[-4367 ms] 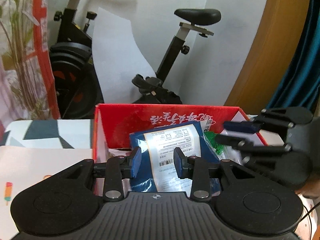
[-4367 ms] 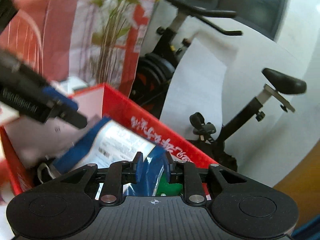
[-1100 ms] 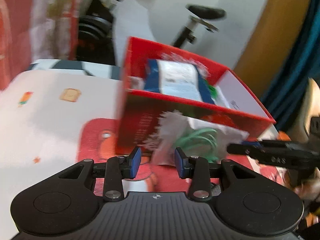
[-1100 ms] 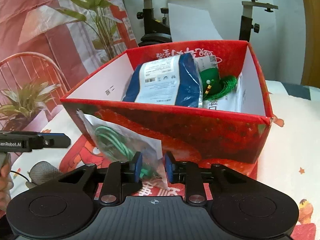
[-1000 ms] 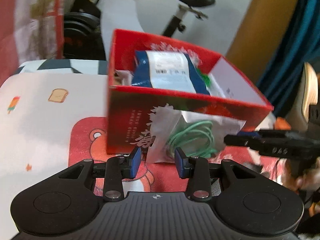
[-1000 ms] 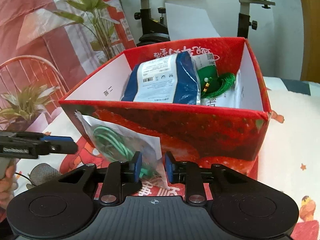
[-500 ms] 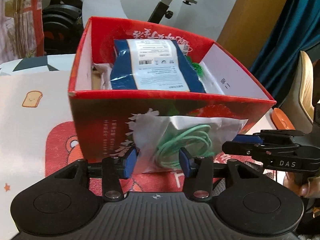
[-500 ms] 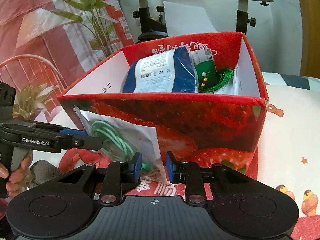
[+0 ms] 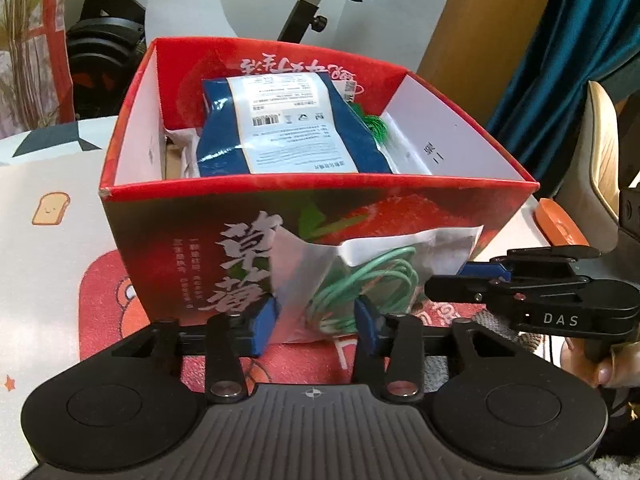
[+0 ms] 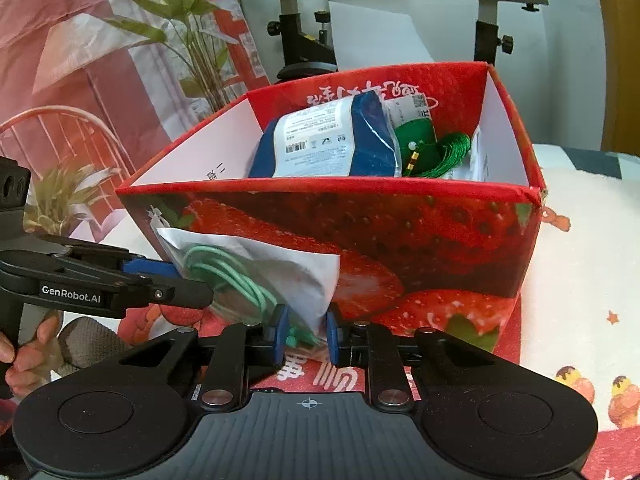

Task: Organize soft objects
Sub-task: 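Lift the cable bag and carry it over the red box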

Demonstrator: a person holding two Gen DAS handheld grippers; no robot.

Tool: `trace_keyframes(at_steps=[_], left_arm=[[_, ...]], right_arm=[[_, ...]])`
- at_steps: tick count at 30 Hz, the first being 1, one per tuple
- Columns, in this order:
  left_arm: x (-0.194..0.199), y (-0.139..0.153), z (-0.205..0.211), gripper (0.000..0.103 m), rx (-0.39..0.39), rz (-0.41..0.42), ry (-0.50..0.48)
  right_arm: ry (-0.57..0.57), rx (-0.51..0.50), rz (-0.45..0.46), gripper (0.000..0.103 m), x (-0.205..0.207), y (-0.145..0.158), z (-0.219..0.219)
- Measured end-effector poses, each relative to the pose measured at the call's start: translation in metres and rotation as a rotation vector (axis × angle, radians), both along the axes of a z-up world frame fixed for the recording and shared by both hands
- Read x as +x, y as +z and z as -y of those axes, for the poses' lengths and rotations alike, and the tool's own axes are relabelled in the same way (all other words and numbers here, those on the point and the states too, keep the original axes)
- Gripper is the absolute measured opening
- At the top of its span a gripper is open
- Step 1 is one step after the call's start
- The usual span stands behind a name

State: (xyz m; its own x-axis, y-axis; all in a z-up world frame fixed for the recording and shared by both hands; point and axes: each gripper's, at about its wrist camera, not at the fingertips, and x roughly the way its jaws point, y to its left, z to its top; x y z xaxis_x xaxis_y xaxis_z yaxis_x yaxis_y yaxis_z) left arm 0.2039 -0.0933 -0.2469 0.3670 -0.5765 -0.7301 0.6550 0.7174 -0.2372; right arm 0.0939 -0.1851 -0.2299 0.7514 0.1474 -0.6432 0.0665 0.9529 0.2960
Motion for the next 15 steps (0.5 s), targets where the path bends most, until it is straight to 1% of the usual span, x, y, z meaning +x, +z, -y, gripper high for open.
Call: trace_keyframes(at_steps=[7,12,15], left_arm=[[-0.011,0.005,-0.003,0.043,-0.004,0.006,0.01],[-0.022,0.013,-0.009,0.043,-0.023,0.012,0.024],[-0.028,0.023,-0.014,0.043,-0.052,0.018,0.041]], right_arm=[[0.003,0.003,0.023,0.019,-0.005,0.007,-0.002],[0.006,-0.002,0.041,0.019,-0.011,0.015,-0.004],[0.014,-0.015,0.064,0.019,-0.015,0.024,-0.008]])
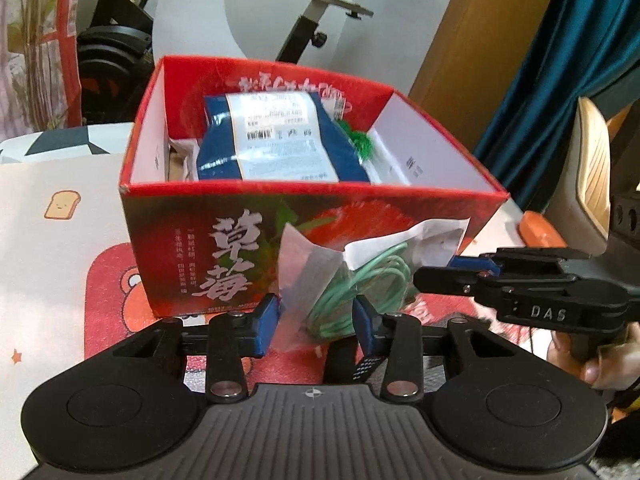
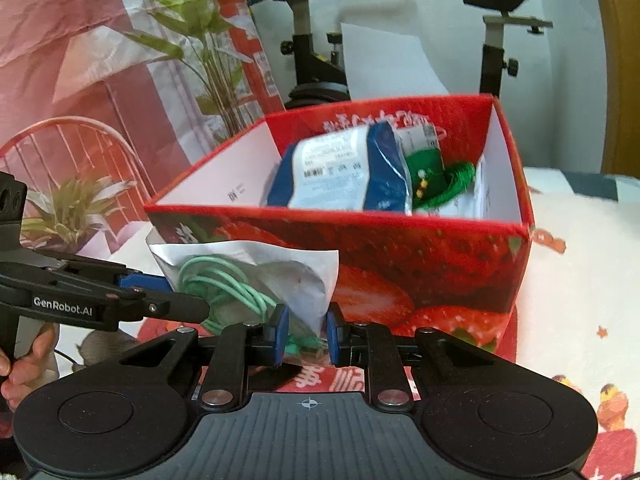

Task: Organize soft objects
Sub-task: 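Lift the cable bag and carry it over the red box, then lower the cable bag into the red box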

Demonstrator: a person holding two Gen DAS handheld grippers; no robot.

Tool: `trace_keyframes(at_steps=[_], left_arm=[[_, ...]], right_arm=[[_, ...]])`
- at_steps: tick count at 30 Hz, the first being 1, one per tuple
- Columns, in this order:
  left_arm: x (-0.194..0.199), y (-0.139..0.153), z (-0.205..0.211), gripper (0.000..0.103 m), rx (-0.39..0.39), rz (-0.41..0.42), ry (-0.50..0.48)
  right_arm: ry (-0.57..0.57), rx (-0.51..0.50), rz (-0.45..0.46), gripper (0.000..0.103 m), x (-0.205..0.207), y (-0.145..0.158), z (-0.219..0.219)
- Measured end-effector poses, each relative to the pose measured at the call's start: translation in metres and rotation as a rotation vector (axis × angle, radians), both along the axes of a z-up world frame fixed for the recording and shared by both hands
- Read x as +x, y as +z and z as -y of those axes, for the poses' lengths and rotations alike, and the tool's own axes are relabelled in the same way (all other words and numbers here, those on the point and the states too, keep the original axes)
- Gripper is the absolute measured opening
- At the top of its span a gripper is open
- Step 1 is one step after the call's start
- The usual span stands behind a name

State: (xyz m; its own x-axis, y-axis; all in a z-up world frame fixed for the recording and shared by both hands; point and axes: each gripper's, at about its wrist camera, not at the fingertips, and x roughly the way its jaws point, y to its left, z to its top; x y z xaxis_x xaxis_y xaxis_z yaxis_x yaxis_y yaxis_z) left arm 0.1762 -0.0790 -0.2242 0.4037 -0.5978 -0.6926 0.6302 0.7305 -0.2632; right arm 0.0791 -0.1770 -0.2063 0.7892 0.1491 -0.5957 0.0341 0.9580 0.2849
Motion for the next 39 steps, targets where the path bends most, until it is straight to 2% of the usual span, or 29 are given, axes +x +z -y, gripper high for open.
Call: trace_keyframes(at_steps=[13,22,26,31,36,39], left_arm=[[-0.013,0.054,-0.013,0.043,-0.118,0.096,0.045],[0.0,0.079,-0.002,0.043,-0.148,0.18,0.038],[0.014,0.088,0.007,0.043,-0.131,0.223,0.038],[0.042,0.085,0.016,0.043,-0.12,0.189,0.056],[0.066,0.065,0.021,0.043,-0.082,0.104,0.067],[0.072,0.054,0.025,0.044,-0.043,0.079,0.067]], right_arm=[[0.022,-0.049,0.134,0.019,-0.008,0.055,-0.007],[0.021,-0.096,0.204,0.019,0.008,0.087,0.001],[0.026,-0.137,0.225,0.019,0.028,0.097,0.004],[0.019,-0.092,0.163,0.019,0.064,0.092,0.018],[0.006,-0.044,0.079,0.018,0.088,0.069,0.025],[-0.003,0.01,0.028,0.018,0.097,0.054,0.027]])
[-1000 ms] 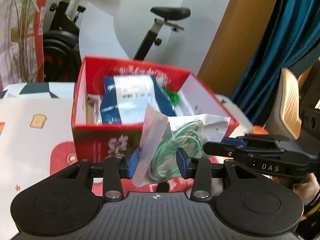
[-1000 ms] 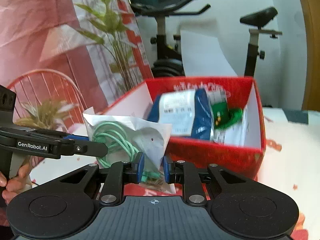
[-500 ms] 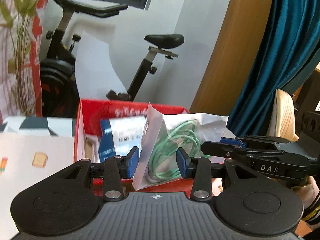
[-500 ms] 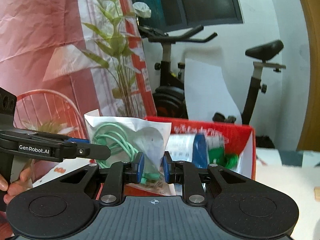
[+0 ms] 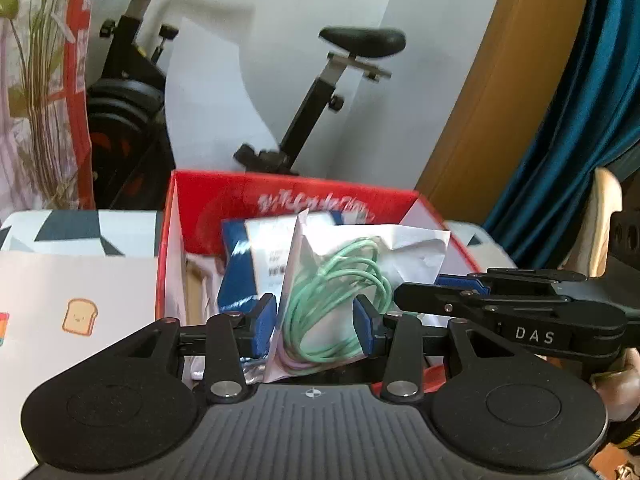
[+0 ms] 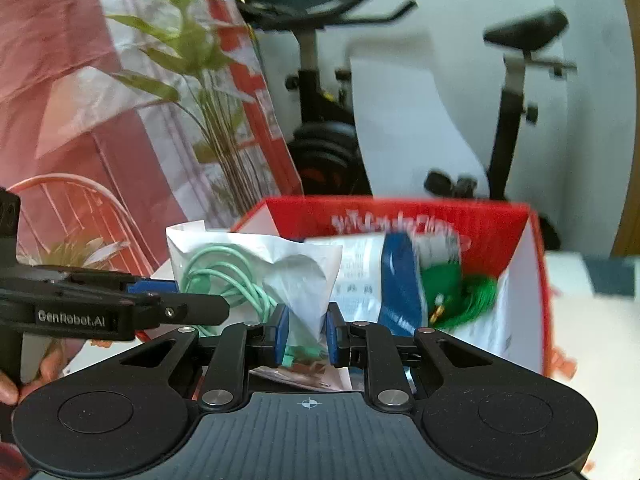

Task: Organize soft objects
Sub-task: 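Lower the cable bag into the red box, then open both grippers to release the cable bag in the box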

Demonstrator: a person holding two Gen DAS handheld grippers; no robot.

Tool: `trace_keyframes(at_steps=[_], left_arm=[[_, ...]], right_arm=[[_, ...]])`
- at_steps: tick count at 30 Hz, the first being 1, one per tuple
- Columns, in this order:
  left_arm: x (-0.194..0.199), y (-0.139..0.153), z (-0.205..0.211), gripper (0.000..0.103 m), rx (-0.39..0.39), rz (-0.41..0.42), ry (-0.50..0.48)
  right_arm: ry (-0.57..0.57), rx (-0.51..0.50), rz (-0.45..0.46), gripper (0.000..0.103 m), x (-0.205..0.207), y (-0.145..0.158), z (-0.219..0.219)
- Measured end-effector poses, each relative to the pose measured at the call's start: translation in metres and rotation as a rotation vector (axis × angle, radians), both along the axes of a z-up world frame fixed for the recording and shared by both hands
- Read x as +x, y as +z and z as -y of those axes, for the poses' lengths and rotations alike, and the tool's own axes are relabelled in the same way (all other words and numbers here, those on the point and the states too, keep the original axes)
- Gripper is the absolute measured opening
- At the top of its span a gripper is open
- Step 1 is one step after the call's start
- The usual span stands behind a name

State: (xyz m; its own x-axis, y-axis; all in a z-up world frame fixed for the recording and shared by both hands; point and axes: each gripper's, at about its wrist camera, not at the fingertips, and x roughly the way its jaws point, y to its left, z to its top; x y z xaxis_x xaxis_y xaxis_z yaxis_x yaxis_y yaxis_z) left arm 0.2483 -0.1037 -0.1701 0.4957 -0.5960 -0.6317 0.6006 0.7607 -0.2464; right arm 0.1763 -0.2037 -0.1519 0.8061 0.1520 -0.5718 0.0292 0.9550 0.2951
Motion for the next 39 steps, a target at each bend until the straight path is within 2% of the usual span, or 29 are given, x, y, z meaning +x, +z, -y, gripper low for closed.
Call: trace_keyframes(at_steps=[10,18,25,32,35,37,38,39], left_arm=[[0.013,-0.025,0.0,0.044,0.051,-0.074,0.003],[0.014,-0.027,0.004,0.046,0.063,-0.066,0.011],[0.011,-0.023,0.002,0.046,0.06,-0.045,0.032],[0.003,-0.013,-0.004,0.046,0.054,-0.002,0.061],[-0.003,-0.009,-0.01,0.046,0.048,0.015,0.078],[-0.008,-0.006,-0.015,0.048,0.045,0.03,0.088],[-0.011,-0.004,-0.017,0.051,0.045,0.04,0.093],[-0.015,-0.002,-0.019,0.055,0.042,0.052,0.097]], right_arm=[[-0.033,0.09,-0.14,0.018,0.017,-0.037,0.009],[-0.061,0.045,-0.176,0.02,0.02,-0.045,0.011],[-0.101,-0.042,-0.159,0.021,0.013,-0.041,0.011],[-0.128,-0.118,-0.066,0.027,-0.005,-0.022,0.005],[-0.145,-0.109,-0.037,0.047,-0.015,-0.015,0.003],[-0.154,-0.118,-0.014,0.068,-0.023,-0.009,0.002],[-0.157,-0.127,-0.001,0.071,-0.027,-0.007,0.0],[-0.157,-0.133,0.006,0.08,-0.03,-0.004,-0.002]])
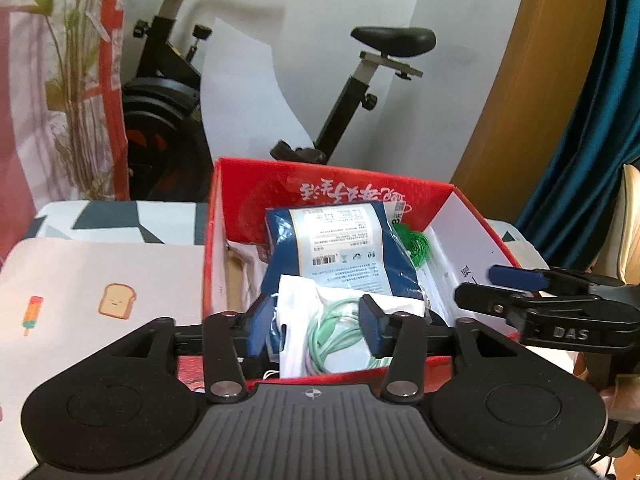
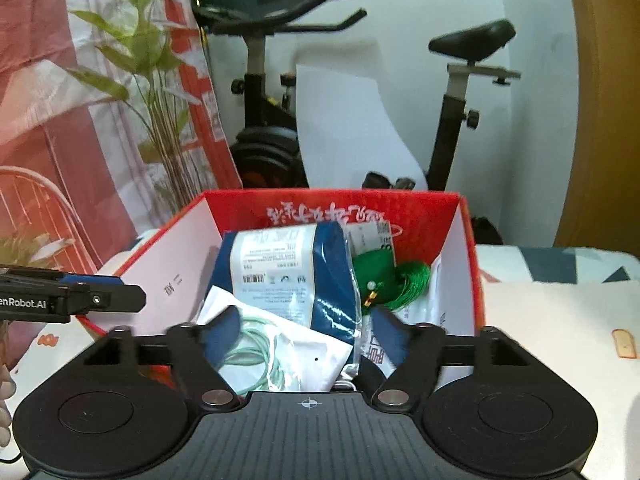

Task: Organize soft objects
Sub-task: 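Open both grippers to release the cable bag in the box, then move both grippers down to the grey knit cloth beside the box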

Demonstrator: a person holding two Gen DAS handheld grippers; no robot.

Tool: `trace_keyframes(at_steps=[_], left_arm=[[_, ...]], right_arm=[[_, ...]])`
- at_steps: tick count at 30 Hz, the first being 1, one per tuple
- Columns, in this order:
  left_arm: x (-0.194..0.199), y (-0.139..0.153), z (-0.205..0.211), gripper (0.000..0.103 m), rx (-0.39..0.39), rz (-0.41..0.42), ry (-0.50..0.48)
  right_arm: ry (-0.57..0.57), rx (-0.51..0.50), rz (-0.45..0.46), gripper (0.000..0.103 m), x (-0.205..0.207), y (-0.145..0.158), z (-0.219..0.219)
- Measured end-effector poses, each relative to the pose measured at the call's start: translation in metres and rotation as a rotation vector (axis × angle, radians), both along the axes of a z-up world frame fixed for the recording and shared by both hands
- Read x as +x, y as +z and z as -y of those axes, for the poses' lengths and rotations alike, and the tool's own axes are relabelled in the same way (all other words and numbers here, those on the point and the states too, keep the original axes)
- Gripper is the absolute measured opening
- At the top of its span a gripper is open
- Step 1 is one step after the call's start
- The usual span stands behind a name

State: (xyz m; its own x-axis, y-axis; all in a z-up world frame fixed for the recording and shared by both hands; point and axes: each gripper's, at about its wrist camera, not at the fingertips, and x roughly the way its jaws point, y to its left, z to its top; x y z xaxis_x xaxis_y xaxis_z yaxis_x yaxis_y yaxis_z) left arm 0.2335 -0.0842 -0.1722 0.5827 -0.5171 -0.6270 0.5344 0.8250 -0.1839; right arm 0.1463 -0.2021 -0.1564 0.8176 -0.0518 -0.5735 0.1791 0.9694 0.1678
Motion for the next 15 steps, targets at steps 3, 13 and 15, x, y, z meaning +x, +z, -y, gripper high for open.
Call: trace_keyframes(at_steps=[3,13,15], left_arm=[[-0.013,0.005,-0.007,0.057,0.002,0.034,0.008],[-0.063,0.002,-0.031,0.066,-0.018,0.022,0.061],[-0.074,-0.004,-0.036,0.067,-0.026,0.002,0.071]], right_arm=[[0.001,-0.023,0.028,0.099,-0.012,0.005,-0.006],[0.015,-0.057,0.096,0.102,-0.058,0.01,-0.026],[0.024,-0.067,0.103,0.102,-0.068,0.008,-0.029]])
